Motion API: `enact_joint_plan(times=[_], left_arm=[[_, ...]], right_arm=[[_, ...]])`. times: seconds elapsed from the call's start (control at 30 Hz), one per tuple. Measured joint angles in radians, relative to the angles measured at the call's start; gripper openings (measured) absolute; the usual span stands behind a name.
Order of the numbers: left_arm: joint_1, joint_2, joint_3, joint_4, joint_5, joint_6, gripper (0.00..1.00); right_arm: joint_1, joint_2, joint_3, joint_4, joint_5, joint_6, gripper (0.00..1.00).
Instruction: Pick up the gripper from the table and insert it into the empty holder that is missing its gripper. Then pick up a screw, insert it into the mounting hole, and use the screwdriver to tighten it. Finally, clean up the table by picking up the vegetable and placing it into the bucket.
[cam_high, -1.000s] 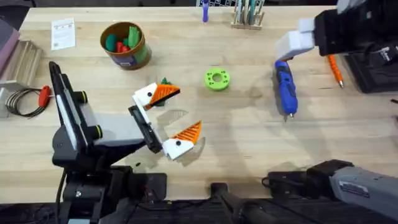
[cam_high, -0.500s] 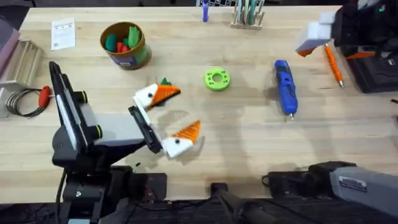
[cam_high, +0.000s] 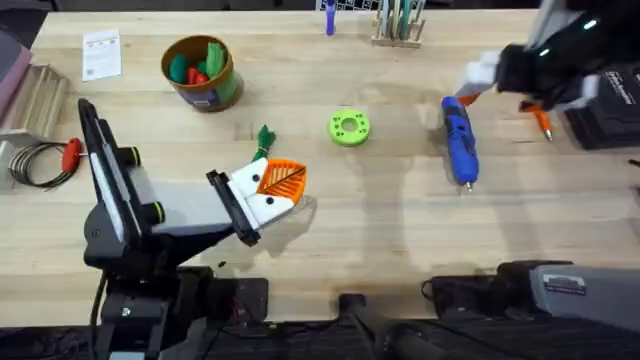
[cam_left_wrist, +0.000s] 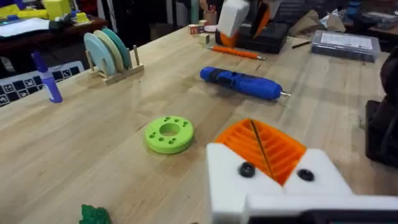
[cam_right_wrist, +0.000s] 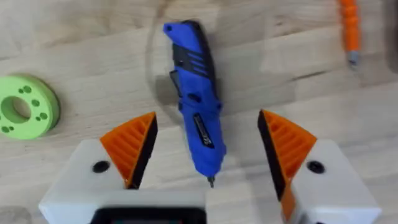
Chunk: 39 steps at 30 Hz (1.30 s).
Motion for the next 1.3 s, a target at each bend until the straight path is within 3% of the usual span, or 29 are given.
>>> enact_joint_plan(times=[0.2, 0.47, 1.07, 1.13, 1.2, 1.3], left_arm=[[0.000, 0.000, 0.000, 0.000, 0.000, 0.000, 0.005], [0.000, 0.000, 0.000, 0.000, 0.000, 0.000, 0.005], [0.000, 0.000, 0.000, 0.000, 0.000, 0.000, 0.005], [0.000, 0.000, 0.000, 0.000, 0.000, 0.000, 0.005], [0.000, 0.000, 0.000, 0.000, 0.000, 0.000, 0.005], [0.000, 0.000, 0.000, 0.000, 0.000, 0.000, 0.005]], right_arm=[[0.000, 0.096, -0.053, 0.123, -0.065, -0.131, 0.992], [-0.012, 0.213, -0.053, 0.162, -0.083, -0.263, 0.993], [-0.049, 0.355, -0.054, 0.192, -0.091, -0.311, 0.982], [-0.050, 0.355, -0.054, 0.192, -0.091, -0.313, 0.931], [-0.051, 0.355, -0.054, 0.194, -0.091, -0.315, 0.723], [-0.051, 0.355, -0.054, 0.197, -0.088, -0.316, 0.292]])
